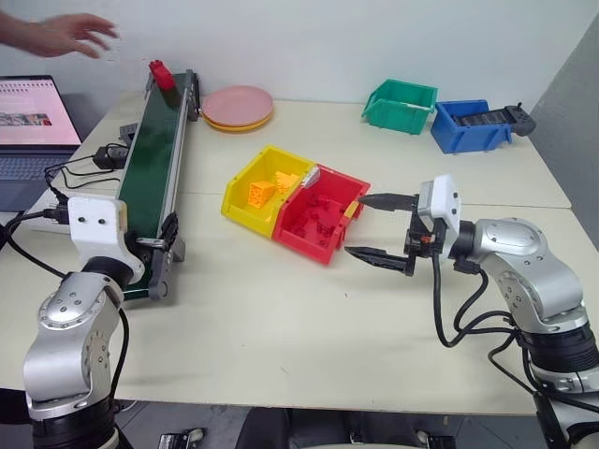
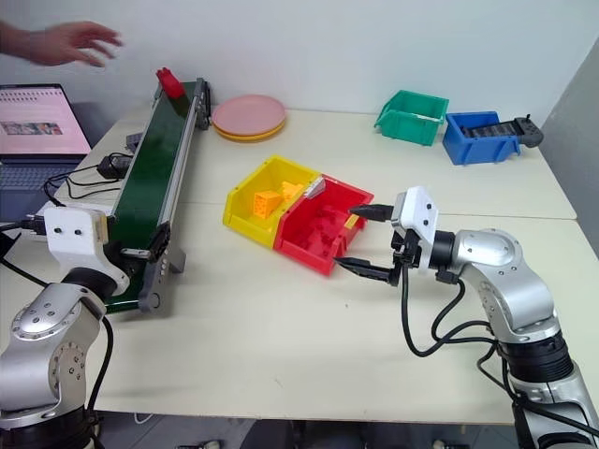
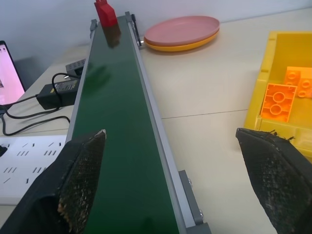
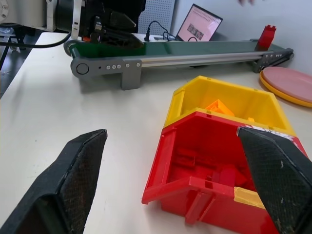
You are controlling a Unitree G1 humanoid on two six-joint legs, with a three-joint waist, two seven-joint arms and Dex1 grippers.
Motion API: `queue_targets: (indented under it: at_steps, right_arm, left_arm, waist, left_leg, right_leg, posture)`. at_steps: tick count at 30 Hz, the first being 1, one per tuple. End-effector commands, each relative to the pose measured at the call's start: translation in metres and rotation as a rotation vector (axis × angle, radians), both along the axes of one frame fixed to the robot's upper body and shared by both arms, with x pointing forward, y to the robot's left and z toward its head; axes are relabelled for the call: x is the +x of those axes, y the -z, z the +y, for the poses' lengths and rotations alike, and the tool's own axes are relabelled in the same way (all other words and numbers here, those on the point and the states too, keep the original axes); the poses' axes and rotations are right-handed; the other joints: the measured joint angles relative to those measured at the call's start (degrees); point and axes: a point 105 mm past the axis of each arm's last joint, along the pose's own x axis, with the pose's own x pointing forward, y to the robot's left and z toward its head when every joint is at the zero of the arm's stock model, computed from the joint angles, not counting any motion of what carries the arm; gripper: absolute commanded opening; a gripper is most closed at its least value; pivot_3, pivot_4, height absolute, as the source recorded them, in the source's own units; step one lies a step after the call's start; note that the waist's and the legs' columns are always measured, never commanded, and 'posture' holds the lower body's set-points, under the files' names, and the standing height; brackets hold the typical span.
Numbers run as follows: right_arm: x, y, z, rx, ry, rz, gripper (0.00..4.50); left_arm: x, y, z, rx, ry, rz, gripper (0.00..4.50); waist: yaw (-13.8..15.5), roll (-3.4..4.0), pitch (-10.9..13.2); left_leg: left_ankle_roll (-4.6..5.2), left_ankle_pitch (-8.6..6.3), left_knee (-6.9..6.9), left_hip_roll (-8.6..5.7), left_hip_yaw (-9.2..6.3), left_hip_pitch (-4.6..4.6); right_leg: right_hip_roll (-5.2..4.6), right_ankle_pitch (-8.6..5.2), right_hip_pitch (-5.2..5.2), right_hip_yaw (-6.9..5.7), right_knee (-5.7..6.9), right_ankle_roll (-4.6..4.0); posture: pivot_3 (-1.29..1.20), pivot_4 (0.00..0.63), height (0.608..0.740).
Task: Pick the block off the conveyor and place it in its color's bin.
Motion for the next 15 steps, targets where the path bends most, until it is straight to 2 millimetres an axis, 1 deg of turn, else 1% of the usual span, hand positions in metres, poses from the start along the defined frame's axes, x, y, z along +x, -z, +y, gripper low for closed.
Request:
queue_targets:
  at_steps: [1, 6, 10, 11, 15]
  right_arm:
    - [-0.003, -0.008, 0.003, -0.004, -0.023, -0.032, 4.50]
    - [-0.003, -0.011, 0.005, 0.005, -0.026, -0.022, 4.50]
    - [0.002, -0.012, 0.002, -0.024, 0.017, -0.024, 4.50]
    - [0.002, -0.013, 0.003, -0.018, 0.008, -0.015, 4.50]
    - [0.003, -0.020, 0.005, -0.015, -0.026, -0.032, 4.50]
  left_arm:
    - [-0.003, -0.015, -0.006, 0.020, 0.039, -0.056, 4.45]
    - [-0.003, -0.018, -0.002, 0.030, -0.006, -0.061, 4.45]
    - [-0.004, -0.021, 0.000, 0.040, -0.014, -0.065, 4.45]
    - [-0.004, -0.020, 0.000, 0.060, -0.005, -0.056, 4.45]
    - [-0.010, -0.024, 0.007, 0.045, -0.019, -0.083, 4.45]
  waist:
    - [0.00, 0.00, 0.00]
    - [0.00, 0.00, 0.00]
    - [0.00, 0.00, 0.00]
    - [0.00, 0.00, 0.00]
    - [-0.02, 0.00, 0.00]
  left_leg:
    - [0.00, 0.00, 0.00, 0.00, 0.00, 0.00]
    - [0.00, 0.00, 0.00, 0.00, 0.01, 0.00]
    - [0.00, 0.00, 0.00, 0.00, 0.00, 0.00]
    - [0.00, 0.00, 0.00, 0.00, 0.00, 0.00]
    - [0.00, 0.00, -0.01, 0.00, 0.00, 0.00]
  right_leg:
    - [0.00, 0.00, 0.00, 0.00, 0.00, 0.00]
    - [0.00, 0.00, 0.00, 0.01, 0.00, 0.00]
    - [0.00, 0.00, -0.01, 0.01, 0.00, 0.00]
    - [0.00, 0.00, -0.01, 0.01, 0.00, 0.00]
    - [0.00, 0.00, -0.01, 0.01, 0.00, 0.00]
  posture:
    - [0.00, 0.150, 0.740]
    - [0.00, 0.150, 0.740]
    - [0.00, 0.150, 0.740]
    - [0.00, 0.150, 0.740]
    - [0.00, 0.150, 0.740]
